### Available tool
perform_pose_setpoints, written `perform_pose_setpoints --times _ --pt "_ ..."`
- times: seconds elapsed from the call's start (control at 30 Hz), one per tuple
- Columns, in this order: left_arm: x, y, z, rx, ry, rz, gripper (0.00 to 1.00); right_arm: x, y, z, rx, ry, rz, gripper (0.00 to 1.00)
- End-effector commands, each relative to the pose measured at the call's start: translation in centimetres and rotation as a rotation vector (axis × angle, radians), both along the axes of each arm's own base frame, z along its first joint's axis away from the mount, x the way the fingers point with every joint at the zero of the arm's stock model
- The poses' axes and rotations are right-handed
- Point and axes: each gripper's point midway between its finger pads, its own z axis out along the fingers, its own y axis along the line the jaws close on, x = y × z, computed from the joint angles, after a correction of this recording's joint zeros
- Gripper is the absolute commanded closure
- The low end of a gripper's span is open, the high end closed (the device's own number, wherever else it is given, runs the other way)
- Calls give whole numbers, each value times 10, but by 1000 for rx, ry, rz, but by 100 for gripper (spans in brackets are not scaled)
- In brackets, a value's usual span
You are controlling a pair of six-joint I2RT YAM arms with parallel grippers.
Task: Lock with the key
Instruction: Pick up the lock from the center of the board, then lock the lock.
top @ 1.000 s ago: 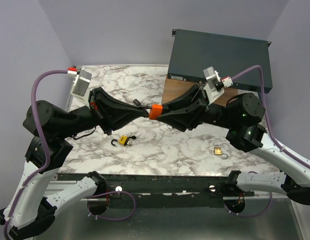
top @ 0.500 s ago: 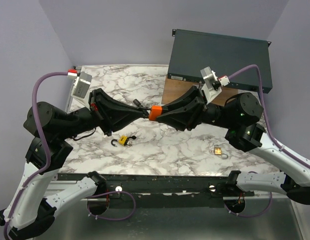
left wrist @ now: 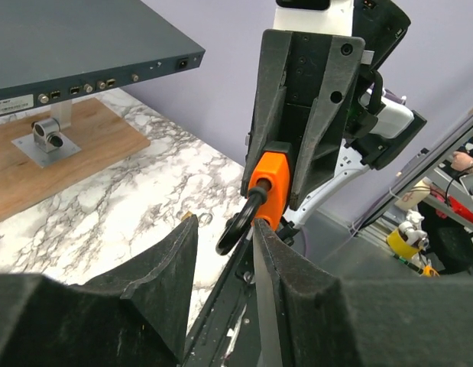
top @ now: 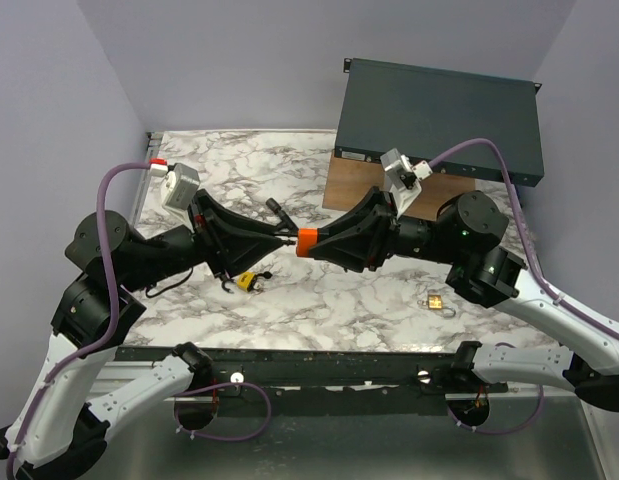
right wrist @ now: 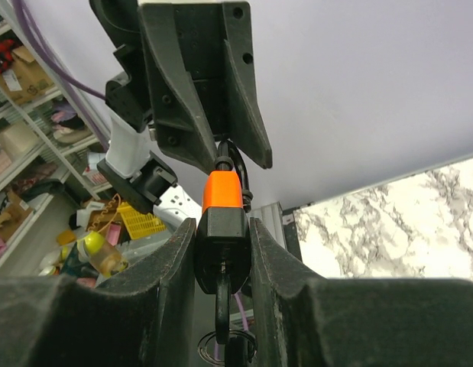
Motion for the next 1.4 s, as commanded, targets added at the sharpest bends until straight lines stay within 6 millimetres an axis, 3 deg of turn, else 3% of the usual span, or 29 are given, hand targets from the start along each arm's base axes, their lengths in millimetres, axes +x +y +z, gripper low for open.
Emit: perform_pose_setpoints --times 0.0,0.37,0.67,0.93,1.37 --pt "-4 4 -2 17 -44 -1 66 -3 -7 7 25 11 -13 99" --pt "-15 0 -3 44 -75 -77 76 -4 -8 12 21 7 -11 99" --pt "-22 -3 -2 27 -64 -124 100 -2 -8 9 3 0 -24 99" --pt "-18 -5 -6 12 -49 -117 100 -7 -2 11 1 4 25 99" --pt "-16 -20 -8 -49 15 -178 100 1 5 5 0 12 5 99"
